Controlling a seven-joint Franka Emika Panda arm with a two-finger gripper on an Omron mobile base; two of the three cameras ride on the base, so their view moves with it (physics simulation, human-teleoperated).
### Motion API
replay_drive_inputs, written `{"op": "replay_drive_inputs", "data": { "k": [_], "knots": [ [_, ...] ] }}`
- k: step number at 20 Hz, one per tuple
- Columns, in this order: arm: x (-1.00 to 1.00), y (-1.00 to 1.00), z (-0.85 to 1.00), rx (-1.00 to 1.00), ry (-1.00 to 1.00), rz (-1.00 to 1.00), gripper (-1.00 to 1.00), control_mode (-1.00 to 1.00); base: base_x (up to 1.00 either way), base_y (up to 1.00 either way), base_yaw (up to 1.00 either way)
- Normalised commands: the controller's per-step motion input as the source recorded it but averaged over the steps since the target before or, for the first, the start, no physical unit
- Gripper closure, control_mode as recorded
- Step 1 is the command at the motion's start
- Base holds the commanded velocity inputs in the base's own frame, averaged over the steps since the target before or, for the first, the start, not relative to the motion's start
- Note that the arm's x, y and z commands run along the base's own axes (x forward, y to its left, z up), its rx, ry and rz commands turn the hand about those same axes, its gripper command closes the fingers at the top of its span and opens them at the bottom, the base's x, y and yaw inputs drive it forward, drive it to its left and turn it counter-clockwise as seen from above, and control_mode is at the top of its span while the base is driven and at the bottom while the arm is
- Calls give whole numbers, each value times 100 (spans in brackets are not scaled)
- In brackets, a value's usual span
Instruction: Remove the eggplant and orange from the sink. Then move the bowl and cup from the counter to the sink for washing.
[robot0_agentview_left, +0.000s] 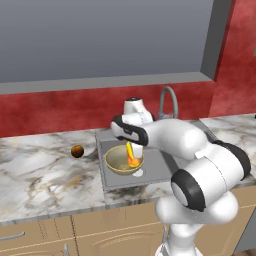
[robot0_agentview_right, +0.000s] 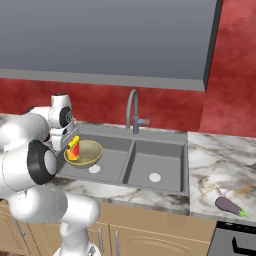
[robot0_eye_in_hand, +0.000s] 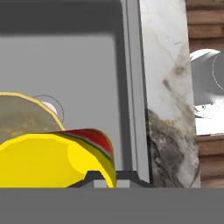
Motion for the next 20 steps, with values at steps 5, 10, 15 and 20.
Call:
{"op": "replay_drive_inputs", "data": {
  "k": [5, 10, 15, 20],
  "knots": [
    [1, -13, 0, 0, 0, -15, 100, -100, 0, 0, 0],
    [1, -20, 0, 0, 4, -14, 100, -100, 0, 0, 0],
    [0, -21, 0, 0, 0, -12, 100, -100, 0, 0, 0],
    [0, -14, 0, -1, 0, -14, 100, -100, 0, 0, 0]
  ]
}}
